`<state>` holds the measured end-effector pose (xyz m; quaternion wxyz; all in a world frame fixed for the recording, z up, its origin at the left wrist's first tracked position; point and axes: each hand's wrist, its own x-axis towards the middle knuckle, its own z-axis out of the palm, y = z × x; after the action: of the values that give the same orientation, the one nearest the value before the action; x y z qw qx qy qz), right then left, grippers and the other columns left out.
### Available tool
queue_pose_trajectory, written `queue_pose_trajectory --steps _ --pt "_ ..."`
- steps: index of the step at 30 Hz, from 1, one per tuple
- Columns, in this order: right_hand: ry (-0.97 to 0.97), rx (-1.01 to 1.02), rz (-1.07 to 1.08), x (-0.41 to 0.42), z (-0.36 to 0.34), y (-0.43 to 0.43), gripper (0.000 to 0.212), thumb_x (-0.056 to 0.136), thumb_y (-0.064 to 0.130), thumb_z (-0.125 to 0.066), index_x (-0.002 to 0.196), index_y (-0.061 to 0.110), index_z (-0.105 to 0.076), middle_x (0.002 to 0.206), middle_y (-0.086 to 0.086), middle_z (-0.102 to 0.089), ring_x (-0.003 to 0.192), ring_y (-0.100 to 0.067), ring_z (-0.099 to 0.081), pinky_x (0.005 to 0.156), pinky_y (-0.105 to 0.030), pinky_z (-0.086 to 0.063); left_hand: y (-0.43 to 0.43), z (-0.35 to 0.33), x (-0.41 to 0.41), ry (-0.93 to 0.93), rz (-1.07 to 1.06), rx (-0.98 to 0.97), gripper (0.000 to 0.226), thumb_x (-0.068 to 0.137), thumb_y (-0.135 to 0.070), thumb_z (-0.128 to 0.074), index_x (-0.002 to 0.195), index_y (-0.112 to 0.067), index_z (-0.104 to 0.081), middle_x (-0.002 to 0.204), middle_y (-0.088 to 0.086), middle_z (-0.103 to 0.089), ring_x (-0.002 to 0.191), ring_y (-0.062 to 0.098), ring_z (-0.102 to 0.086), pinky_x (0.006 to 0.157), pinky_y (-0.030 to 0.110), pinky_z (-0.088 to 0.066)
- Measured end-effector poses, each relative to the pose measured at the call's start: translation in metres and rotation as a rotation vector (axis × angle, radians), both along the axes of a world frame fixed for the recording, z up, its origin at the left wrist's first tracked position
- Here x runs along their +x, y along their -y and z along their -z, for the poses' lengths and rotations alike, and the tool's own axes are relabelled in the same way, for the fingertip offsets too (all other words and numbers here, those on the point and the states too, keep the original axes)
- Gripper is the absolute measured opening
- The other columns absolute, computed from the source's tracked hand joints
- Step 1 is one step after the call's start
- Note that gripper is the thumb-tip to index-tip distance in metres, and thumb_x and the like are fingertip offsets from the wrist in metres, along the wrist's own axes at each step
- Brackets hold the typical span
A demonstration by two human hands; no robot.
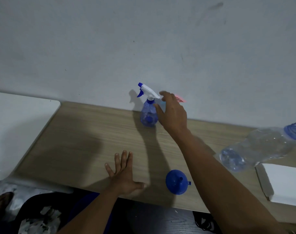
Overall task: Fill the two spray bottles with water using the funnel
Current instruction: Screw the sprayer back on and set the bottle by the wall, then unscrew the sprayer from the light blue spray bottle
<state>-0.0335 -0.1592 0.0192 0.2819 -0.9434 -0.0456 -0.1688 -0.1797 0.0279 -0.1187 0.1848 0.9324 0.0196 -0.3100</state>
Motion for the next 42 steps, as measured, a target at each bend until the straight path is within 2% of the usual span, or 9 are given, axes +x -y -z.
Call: queue_pose_trajectory --steps 5,7,10,14,21,26,32,38,42 --pt "-0.13 0.203 0.141 -0.032 0.048 0.047 0.027 0.093 0.03 -0.066 0.115 0.016 -0.062 0.1 0.005 -0.062 0.086 -0.016 -0.062 0.075 -0.033 -0.052 0.019 -0.014 0.007 0.248 -0.155 -0.054 0.122 0.066 -0.075 -0.066 0.157 -0.03 0.001 0.166 -0.005 0.01 0.152 0.023 0.014 0.118 0.06 0.011" --pt "-0.206 0.293 0.194 -0.026 0.062 0.064 0.028 0.093 0.024 -0.065 0.119 0.014 -0.064 0.102 -0.003 -0.068 0.087 -0.02 -0.066 0.082 -0.038 -0.055 0.043 -0.035 0.028 0.426 -0.174 -0.132 0.097 0.078 -0.061 -0.068 0.155 -0.027 -0.021 0.163 -0.002 -0.02 0.15 0.021 -0.014 0.121 0.043 -0.01" --pt "-0.28 0.359 0.169 -0.009 0.066 0.076 0.036 0.096 0.015 -0.059 0.132 0.007 -0.058 0.124 -0.013 -0.065 0.094 -0.016 -0.062 0.086 -0.028 -0.049 0.084 -0.057 0.081 0.434 -0.186 -0.486 0.076 0.085 -0.034 -0.076 0.148 -0.014 -0.039 0.147 0.005 -0.044 0.137 0.022 -0.041 0.103 0.016 -0.035" --pt "-0.388 0.384 0.112 0.021 0.063 0.08 0.05 0.099 0.015 -0.054 0.147 0.008 -0.043 0.146 -0.014 -0.05 0.125 -0.028 -0.056 0.106 -0.036 -0.045 0.12 -0.058 0.141 0.468 -0.194 -0.631 0.055 0.086 -0.022 -0.074 0.136 -0.017 -0.05 0.133 0.006 -0.06 0.124 0.024 -0.057 0.1 0.04 -0.051" --pt "-0.416 0.456 -0.028 0.029 0.072 0.087 0.047 0.092 0.007 -0.05 0.138 0.011 -0.055 0.136 -0.004 -0.061 0.119 -0.018 -0.058 0.105 -0.039 -0.047 0.138 -0.037 0.178 0.486 -0.228 -0.601 0.062 0.09 -0.016 -0.068 0.146 -0.016 -0.042 0.138 0.007 -0.058 0.127 0.028 -0.056 0.105 0.043 -0.048" --pt "-0.351 0.501 -0.035 -0.006 0.072 0.084 0.054 0.09 0.009 -0.051 0.144 0.016 -0.05 0.141 -0.004 -0.057 0.12 -0.012 -0.059 0.104 -0.037 -0.05 0.134 -0.035 0.154 0.564 -0.351 -0.752 0.061 0.088 -0.036 -0.071 0.143 -0.018 -0.049 0.133 0.006 -0.064 0.12 0.024 -0.062 0.099 0.048 -0.053" --pt "-0.306 0.546 -0.087 -0.08 0.049 0.07 0.053 0.095 -0.002 -0.052 0.145 0.012 -0.047 0.139 -0.002 -0.05 0.116 -0.009 -0.054 0.091 -0.006 -0.045 0.099 -0.051 0.098 0.631 -0.358 -0.789 0.077 0.069 -0.071 -0.073 0.136 -0.039 -0.051 0.119 -0.005 -0.071 0.104 0.016 -0.07 0.085 0.047 -0.059" --pt "-0.383 0.601 -0.181 -0.147 0.058 0.043 0.053 0.093 -0.003 -0.053 0.144 0.013 -0.049 0.138 -0.001 -0.053 0.121 -0.008 -0.054 0.096 -0.009 -0.044 0.063 -0.051 0.022 0.706 -0.318 -0.683 0.066 0.071 -0.06 -0.074 0.13 -0.03 -0.063 0.117 -0.005 -0.065 0.107 0.009 -0.059 0.094 0.04 -0.051" --pt "-0.396 0.594 -0.154 -0.177 0.071 0.028 0.053 0.088 0.004 -0.054 0.141 0.008 -0.051 0.137 -0.005 -0.055 0.123 -0.014 -0.056 0.096 -0.012 -0.046 0.054 -0.035 -0.014 0.69 -0.411 -0.761 0.058 0.066 -0.053 -0.081 0.12 -0.051 -0.058 0.117 -0.01 -0.062 0.109 0.014 -0.063 0.093 0.047 -0.054"
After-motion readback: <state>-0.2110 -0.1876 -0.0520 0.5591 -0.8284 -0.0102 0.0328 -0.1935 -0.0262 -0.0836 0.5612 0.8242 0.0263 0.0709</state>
